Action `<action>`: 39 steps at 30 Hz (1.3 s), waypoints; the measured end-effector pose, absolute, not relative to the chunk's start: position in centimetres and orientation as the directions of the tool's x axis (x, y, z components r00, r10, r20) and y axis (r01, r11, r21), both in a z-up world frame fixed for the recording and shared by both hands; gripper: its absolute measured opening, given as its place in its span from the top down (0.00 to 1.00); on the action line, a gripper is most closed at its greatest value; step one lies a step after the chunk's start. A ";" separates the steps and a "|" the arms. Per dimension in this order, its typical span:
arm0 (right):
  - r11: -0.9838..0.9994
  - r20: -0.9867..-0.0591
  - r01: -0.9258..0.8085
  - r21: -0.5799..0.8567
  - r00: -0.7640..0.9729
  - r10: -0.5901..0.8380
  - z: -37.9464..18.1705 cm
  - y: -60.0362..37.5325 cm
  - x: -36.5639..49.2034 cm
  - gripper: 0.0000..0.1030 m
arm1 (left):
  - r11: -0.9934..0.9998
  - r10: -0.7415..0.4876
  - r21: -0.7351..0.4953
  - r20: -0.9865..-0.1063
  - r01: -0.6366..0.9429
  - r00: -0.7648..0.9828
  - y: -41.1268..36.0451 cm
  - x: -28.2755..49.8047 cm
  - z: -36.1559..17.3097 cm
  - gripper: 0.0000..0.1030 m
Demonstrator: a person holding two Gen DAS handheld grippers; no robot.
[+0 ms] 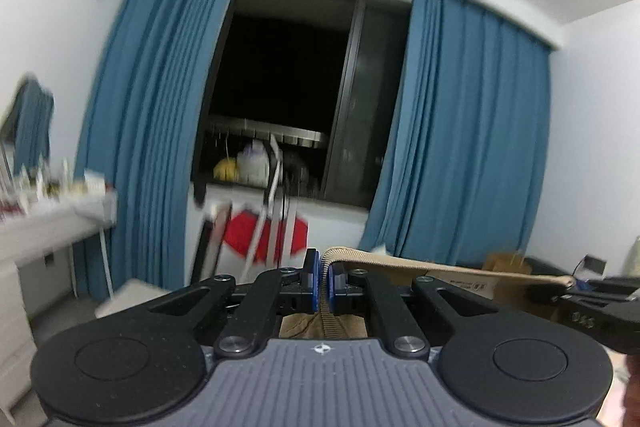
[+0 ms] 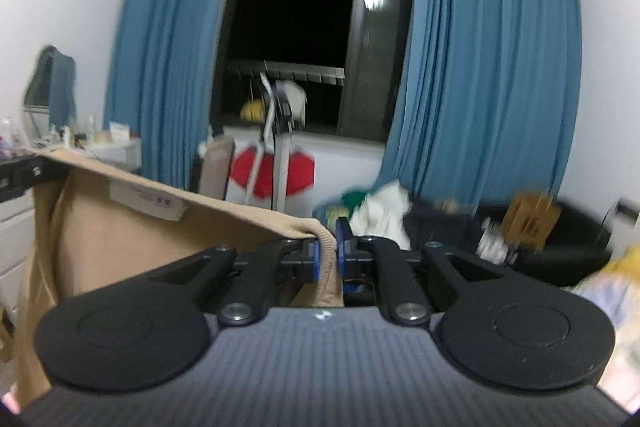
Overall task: Fold clothes
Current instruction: 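Lift the T-shirt high with both grippers, shaking it out, then lower the T-shirt onto the bedspread and open both grippers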
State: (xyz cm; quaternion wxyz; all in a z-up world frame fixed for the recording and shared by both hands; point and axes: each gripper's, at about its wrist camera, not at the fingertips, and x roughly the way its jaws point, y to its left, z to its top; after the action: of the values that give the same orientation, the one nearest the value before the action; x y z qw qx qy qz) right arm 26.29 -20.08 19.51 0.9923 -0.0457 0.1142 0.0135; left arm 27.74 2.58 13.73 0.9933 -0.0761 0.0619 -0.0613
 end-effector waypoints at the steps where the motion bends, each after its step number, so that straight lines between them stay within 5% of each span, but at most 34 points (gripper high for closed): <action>1: 0.998 -0.254 -0.036 -0.060 0.967 0.019 17.2 -20.4 28.8 0.90 | 0.981 -0.128 -0.161 -0.146 0.104 0.981 2.3 30.6 11.4 0.95; 11: 0.989 -0.484 0.012 0.150 0.873 0.063 -4.9 -23.5 50.1 0.90 | 0.987 -0.130 -0.145 -0.456 0.070 0.880 1.1 50.7 -9.6 0.95; 19: 0.986 -0.617 0.044 0.164 0.784 0.067 -12.9 -24.2 53.5 0.87 | 0.988 -0.142 -0.136 -0.617 0.072 0.774 1.1 57.9 -17.8 0.92; 21: 0.980 -0.630 0.051 0.191 0.772 0.083 -12.9 -24.4 53.5 0.82 | 0.986 -0.145 -0.152 -0.620 0.063 0.771 1.4 57.9 -18.2 0.89; 23: 0.972 -0.637 0.051 0.229 0.763 0.110 -12.3 -24.8 53.2 0.55 | 0.984 -0.158 -0.167 -0.621 0.068 0.768 1.9 57.3 -17.3 0.73; 25: 0.962 -0.642 0.052 0.267 0.754 0.137 -11.7 -25.1 52.9 0.28 | 0.982 -0.170 -0.174 -0.616 0.078 0.769 2.4 56.1 -15.5 0.32; 26: 0.957 -0.644 0.052 0.285 0.750 0.151 -11.4 -25.3 52.8 0.23 | 0.980 -0.177 -0.178 -0.613 0.083 0.770 2.7 55.5 -14.6 0.27; 39: 0.951 -0.552 -0.062 0.303 0.802 0.228 -2.4 -24.1 37.3 0.20 | 0.962 -0.254 -0.224 -0.510 0.158 0.822 7.2 35.4 -4.3 0.18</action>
State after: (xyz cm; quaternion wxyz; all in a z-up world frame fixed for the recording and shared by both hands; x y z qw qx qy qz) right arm 37.28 -24.06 -2.45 0.9395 0.1361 0.3048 0.0772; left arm 35.44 7.19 -4.26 0.9504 -0.0864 0.2783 -0.1084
